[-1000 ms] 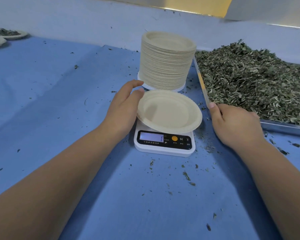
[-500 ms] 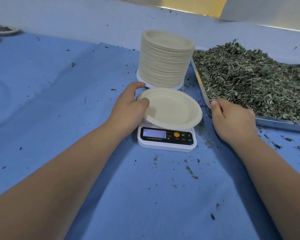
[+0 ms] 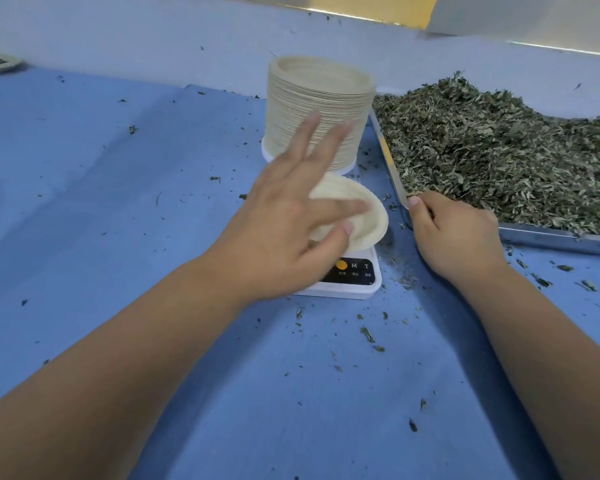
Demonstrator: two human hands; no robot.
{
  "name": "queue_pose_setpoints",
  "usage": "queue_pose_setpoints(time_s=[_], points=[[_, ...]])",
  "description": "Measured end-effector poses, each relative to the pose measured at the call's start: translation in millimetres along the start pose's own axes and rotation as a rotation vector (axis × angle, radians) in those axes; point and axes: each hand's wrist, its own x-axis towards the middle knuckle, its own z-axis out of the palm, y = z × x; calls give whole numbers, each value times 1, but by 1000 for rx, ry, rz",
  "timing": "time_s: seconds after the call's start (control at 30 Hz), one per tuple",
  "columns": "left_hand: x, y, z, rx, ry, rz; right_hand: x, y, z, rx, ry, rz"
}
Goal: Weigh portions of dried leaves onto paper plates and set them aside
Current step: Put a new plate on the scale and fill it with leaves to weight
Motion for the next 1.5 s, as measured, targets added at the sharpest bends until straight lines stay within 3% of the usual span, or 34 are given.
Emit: queue_pose_setpoints(time_s=[0.2,0.43,1.03,1.33,1.43,1.5], points=[[4,21,11,208,-267,171,1,3,3,13,11,-20],[6,28,12,404,-239,210,2,3,2,16,6,-26],[9,31,15,503,-224,266,1,5,4,41,38,-35],[8,36,22,483,-123,293,2,5,5,46,21,-40],[9,36,17,337,56,239,1,6,3,57,37,-54],[10,31,13,129,194,104,1,6,2,37,37,-59]])
